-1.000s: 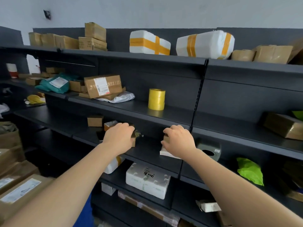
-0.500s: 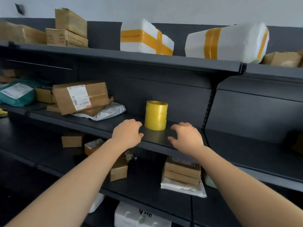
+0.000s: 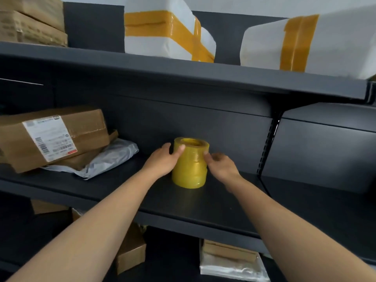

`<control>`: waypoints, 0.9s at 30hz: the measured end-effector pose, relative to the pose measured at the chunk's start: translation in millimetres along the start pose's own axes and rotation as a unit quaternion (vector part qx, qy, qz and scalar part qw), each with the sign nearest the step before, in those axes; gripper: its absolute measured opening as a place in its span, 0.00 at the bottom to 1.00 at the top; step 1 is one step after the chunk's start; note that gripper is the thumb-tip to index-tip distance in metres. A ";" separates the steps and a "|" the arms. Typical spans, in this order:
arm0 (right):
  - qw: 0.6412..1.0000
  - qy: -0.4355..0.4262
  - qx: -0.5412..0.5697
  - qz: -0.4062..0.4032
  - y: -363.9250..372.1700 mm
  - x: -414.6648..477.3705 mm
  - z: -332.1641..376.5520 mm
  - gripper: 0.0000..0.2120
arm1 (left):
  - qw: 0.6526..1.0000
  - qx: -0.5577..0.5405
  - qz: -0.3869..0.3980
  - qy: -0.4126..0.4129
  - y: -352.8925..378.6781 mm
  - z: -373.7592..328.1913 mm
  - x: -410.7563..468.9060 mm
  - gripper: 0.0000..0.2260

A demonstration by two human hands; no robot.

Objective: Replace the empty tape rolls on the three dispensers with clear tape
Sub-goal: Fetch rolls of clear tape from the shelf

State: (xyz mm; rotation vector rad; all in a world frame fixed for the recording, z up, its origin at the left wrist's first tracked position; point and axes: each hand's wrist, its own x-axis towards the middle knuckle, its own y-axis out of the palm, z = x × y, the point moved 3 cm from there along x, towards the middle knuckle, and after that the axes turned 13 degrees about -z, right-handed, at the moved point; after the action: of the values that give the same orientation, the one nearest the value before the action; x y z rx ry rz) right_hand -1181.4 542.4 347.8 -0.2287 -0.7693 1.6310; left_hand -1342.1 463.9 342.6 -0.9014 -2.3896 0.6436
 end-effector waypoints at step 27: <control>0.918 0.183 0.343 0.084 37.4 31.5 -17.9 0.29 | 0.913 -0.370 0.155 -0.078 34.5 17.3 29.1 0.28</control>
State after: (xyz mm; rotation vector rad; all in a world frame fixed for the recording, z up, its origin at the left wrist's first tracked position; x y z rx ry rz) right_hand -1208.8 577.3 320.5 -0.0881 0.1323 1.8496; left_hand -1355.6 503.1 317.6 -1.6100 -2.6907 -0.1375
